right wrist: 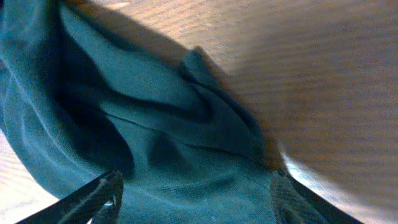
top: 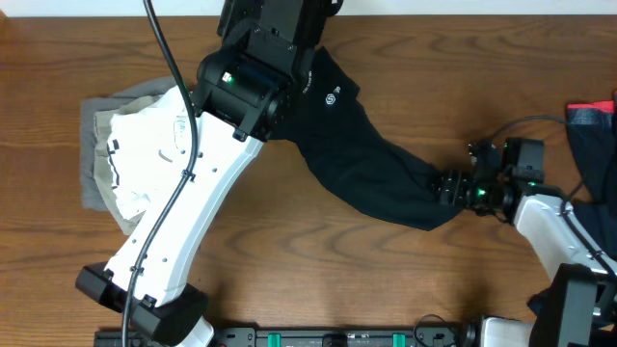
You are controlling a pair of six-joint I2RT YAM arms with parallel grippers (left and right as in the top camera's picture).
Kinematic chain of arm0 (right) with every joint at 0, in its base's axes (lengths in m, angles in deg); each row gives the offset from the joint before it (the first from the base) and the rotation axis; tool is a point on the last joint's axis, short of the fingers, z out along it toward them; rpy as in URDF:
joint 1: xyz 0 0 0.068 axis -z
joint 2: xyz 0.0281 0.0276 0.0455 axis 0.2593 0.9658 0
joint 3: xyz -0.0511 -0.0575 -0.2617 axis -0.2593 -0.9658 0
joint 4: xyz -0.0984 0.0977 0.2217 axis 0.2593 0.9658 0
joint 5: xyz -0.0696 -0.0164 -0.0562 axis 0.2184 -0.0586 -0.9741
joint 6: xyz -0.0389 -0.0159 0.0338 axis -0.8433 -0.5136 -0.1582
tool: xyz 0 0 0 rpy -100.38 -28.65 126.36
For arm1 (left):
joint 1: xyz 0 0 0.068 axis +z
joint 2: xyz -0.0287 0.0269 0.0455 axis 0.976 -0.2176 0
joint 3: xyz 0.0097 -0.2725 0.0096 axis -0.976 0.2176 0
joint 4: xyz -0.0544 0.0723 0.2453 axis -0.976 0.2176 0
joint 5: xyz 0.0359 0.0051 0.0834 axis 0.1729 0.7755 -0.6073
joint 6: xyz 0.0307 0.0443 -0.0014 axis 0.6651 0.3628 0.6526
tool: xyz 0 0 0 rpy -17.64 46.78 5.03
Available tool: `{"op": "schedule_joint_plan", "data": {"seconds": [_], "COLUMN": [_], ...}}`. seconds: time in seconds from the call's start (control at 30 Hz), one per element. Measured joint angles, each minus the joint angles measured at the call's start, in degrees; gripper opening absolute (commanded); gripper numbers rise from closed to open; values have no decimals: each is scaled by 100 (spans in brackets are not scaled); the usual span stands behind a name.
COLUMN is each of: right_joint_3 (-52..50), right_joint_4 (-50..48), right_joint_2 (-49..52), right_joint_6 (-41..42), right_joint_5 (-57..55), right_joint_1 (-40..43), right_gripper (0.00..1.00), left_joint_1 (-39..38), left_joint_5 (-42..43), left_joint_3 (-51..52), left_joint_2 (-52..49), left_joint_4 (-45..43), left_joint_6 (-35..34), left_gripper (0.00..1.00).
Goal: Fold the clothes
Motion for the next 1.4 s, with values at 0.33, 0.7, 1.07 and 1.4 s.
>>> {"op": "schedule_joint_plan", "data": {"seconds": [0.33,0.7,1.07,1.4], "right_joint_3": [-258,1281,1021,907], "right_joint_4": [-717,-378,61,-35], "right_joint_2": [-4,-1010,-46,1272], "right_joint_6": [164,225,-634,-970], "right_joint_5": [188,1019,365,28], "right_joint_1": [-319,-249,-835,-1248], "right_gripper": [1,25,71,1], "left_joint_1": [0,0,0,0], "left_joint_5": [0,-2,0,0], "left_joint_3": [0,0,0,0], "left_joint_2": [0,0,0,0], "left_joint_4": [223,243,245,293], "left_joint_6": [-17,-17,-17,-42], "left_gripper": [67,67,68,74]}}
